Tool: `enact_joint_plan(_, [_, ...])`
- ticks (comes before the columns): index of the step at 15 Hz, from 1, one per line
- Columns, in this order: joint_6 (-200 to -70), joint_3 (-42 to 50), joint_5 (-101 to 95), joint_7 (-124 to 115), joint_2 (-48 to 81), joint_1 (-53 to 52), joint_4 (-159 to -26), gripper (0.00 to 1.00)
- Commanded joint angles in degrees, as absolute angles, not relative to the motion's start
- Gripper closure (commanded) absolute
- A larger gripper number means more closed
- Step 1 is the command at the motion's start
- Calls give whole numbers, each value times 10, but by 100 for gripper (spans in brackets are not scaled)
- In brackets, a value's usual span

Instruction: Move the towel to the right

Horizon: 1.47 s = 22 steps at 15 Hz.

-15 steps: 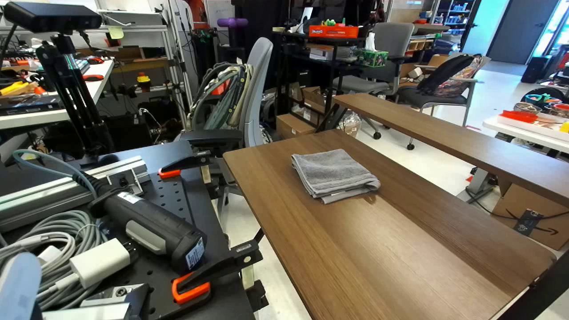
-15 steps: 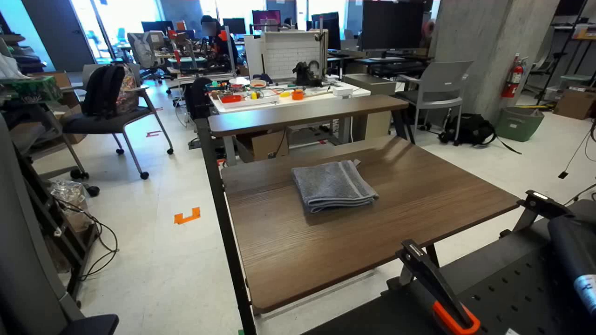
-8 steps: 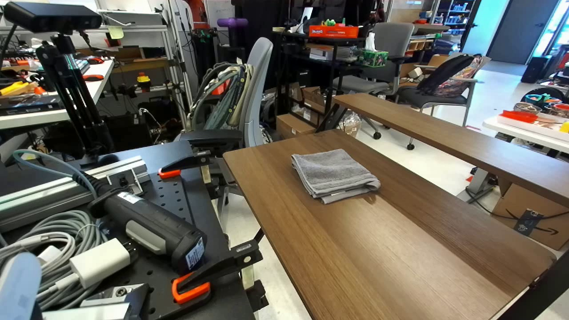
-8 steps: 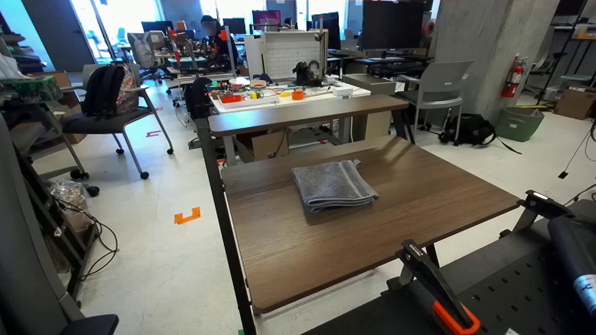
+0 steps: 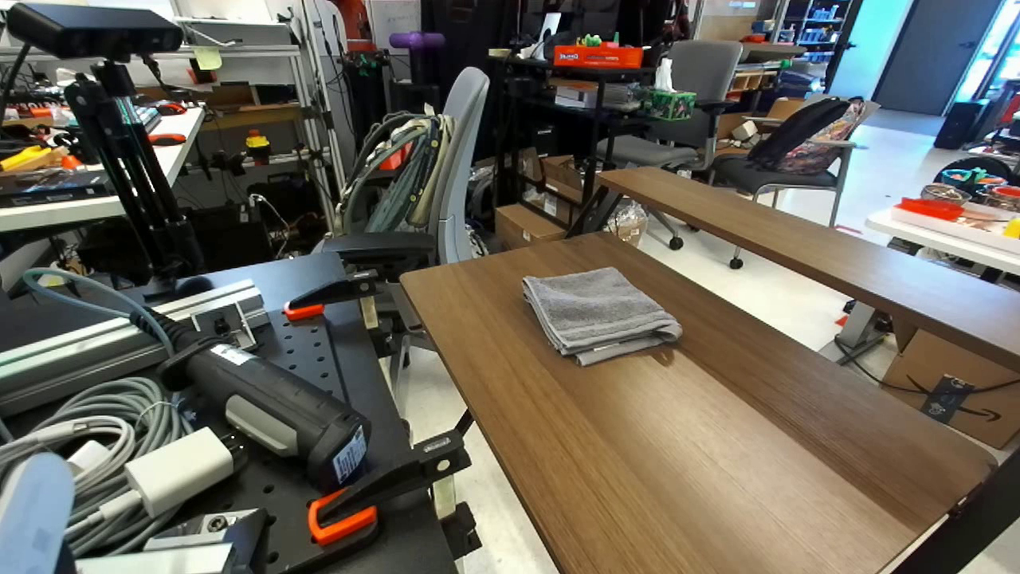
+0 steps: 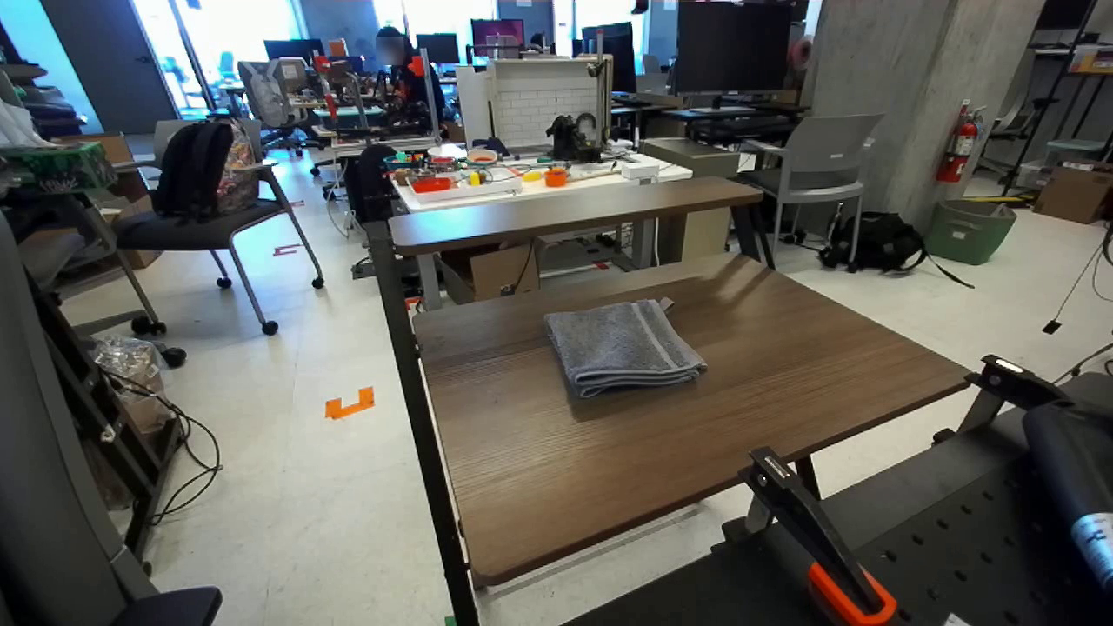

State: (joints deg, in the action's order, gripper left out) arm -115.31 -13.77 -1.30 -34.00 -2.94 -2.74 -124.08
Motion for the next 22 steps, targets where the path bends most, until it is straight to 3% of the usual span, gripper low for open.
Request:
enact_joint_plan(1, [-1196, -114, 13, -353, 70, -46, -1164, 0])
enact_joint_plan(10, [-1410, -44, 42, -346, 304, -75, -1058, 0])
enact_joint_plan(22, [-1388, 13, 39, -324, 497, -88, -921, 0])
